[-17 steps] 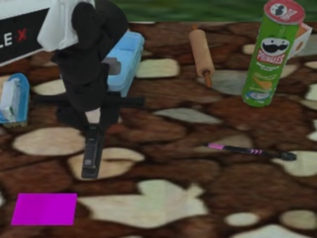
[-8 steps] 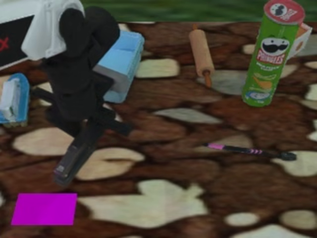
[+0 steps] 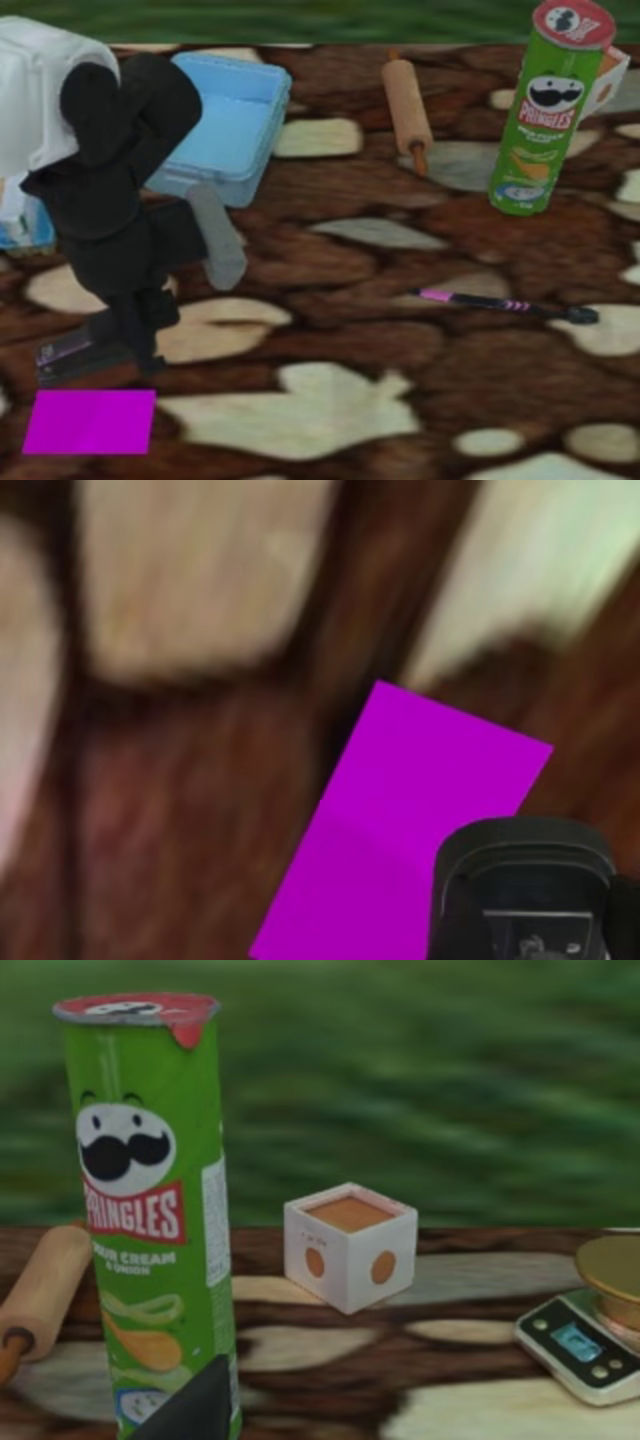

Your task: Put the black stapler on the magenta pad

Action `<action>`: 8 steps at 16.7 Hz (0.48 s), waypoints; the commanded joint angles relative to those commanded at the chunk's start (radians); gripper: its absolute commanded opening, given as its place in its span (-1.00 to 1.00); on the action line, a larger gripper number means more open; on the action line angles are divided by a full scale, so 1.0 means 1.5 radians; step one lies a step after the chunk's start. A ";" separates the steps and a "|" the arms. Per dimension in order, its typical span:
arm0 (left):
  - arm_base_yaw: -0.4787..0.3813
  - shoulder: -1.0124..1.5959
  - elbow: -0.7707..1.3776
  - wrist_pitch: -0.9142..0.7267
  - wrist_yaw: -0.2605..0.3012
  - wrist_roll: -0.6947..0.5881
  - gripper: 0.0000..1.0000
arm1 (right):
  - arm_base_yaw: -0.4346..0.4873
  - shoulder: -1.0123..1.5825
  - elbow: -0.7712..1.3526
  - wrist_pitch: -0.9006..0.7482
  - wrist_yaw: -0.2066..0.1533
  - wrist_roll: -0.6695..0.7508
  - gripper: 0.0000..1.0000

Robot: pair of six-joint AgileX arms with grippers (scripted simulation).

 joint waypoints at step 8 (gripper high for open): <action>0.010 -0.097 -0.082 0.020 0.005 0.249 -1.00 | 0.000 0.000 0.000 0.000 0.000 0.000 1.00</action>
